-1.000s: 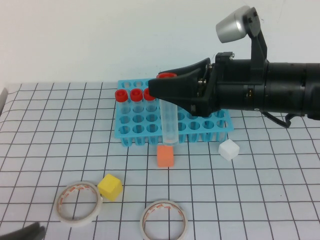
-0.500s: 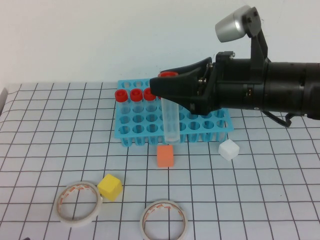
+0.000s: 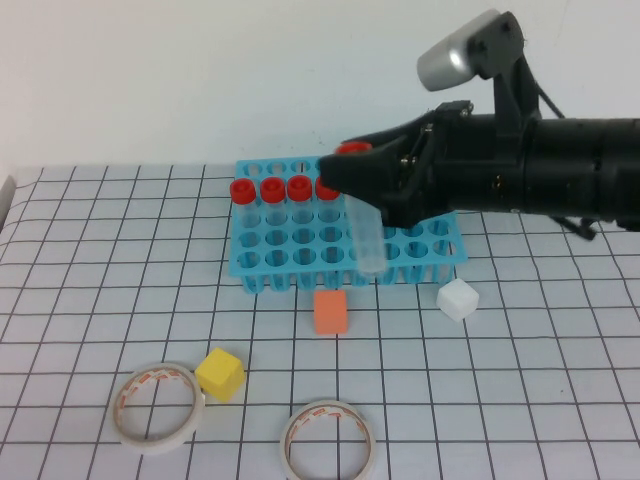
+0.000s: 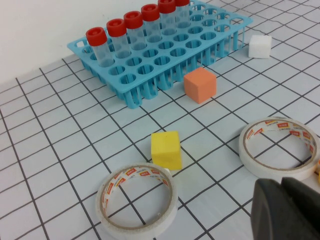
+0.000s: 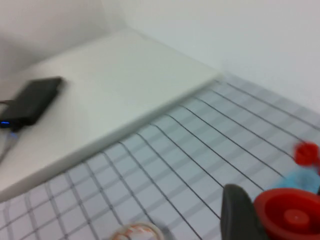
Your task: Place the test tubes
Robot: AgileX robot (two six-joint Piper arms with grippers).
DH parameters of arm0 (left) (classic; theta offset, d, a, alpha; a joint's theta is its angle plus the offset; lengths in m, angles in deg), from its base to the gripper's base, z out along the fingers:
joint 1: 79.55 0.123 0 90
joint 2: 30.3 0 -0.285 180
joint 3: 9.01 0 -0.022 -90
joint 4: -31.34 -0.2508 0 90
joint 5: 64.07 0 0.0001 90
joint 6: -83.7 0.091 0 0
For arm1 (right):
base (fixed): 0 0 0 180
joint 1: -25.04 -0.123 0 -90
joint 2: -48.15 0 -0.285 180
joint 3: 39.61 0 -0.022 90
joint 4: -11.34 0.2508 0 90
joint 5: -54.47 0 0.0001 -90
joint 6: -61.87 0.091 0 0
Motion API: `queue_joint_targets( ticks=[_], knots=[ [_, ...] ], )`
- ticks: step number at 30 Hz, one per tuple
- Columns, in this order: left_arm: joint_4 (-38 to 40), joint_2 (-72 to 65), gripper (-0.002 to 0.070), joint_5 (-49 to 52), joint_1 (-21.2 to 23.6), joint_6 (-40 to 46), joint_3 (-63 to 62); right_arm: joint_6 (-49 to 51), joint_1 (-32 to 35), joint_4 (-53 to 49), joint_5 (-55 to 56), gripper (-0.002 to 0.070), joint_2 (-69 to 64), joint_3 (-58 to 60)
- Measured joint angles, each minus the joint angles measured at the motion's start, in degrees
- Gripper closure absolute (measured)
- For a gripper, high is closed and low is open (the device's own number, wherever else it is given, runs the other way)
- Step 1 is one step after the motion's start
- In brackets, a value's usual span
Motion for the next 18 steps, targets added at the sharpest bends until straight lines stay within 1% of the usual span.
queue_joint_targets(
  ticks=[2,6,7,8,10,13,15,18],
  knots=[
    [0.0,0.0,0.0676,0.0,0.0,0.0,0.0,10.5,0.0,-7.3,5.2,0.0395,0.0,-0.8],
    [0.0,0.0,0.0676,0.0,0.0,0.0,0.0,48.2,0.0,-31.3,20.4,0.0395,0.0,-1.3],
    [0.0,0.0,0.0676,0.0,0.0,0.0,0.0,58.1,0.0,-38.5,24.4,0.0395,0.0,-1.1],
    [0.0,0.0,0.0676,0.0,0.0,0.0,0.0,74.4,0.0,-52.2,31.5,0.0395,0.0,-0.1],
    [0.0,0.0,0.0676,0.0,0.0,0.0,0.0,87.4,0.0,-65.8,39.5,0.0395,0.0,2.3],
    [0.0,0.0,0.0676,0.0,0.0,0.0,0.0,98.5,0.2,-81.0,52.4,0.0395,0.0,7.5],
    [0.0,0.0,0.0676,0.0,0.0,0.0,0.0,101.2,0.2,-85.6,59.0,0.0395,-0.2,10.0],
    [0.0,0.0,0.0676,0.0,0.0,0.1,0.0,101.0,0.2,-88.8,61.9,0.0395,-1.3,10.7]
  ],
)
